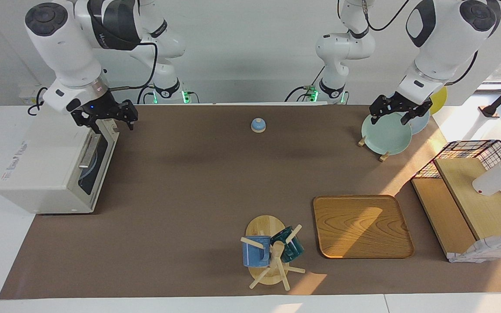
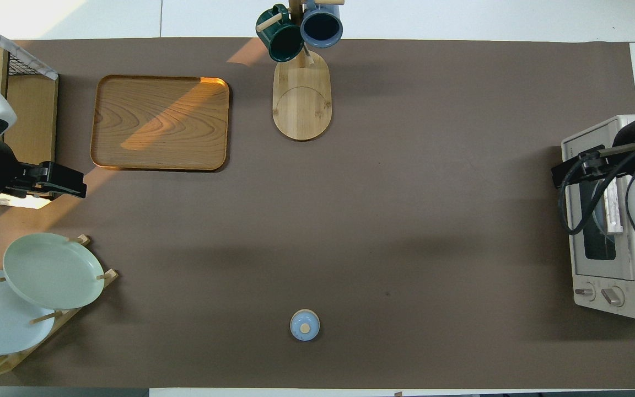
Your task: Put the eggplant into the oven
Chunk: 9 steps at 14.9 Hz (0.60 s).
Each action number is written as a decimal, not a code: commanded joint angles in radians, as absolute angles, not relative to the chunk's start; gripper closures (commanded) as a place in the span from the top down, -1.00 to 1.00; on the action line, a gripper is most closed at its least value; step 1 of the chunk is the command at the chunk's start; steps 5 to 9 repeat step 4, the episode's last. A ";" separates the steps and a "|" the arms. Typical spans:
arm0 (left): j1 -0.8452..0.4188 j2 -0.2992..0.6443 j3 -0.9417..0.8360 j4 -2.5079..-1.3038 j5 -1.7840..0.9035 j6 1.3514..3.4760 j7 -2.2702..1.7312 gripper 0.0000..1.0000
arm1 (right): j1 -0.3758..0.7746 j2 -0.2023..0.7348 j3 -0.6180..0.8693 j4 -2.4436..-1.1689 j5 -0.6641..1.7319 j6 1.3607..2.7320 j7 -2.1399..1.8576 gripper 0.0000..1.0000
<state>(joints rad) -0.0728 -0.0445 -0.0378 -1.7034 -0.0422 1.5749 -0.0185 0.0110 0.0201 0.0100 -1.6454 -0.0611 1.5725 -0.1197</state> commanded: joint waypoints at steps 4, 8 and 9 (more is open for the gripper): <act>-0.071 -0.049 -0.040 -1.697 -0.028 1.562 -0.025 1.00 | 0.008 0.000 0.006 -1.635 -0.034 1.543 -0.115 1.00; -0.071 -0.049 -0.040 -1.697 -0.028 1.562 -0.025 1.00 | 0.008 0.000 0.006 -1.635 -0.034 1.543 -0.115 1.00; -0.071 -0.049 -0.040 -1.697 -0.028 1.562 -0.025 1.00 | 0.008 0.000 0.006 -1.635 -0.034 1.543 -0.115 1.00</act>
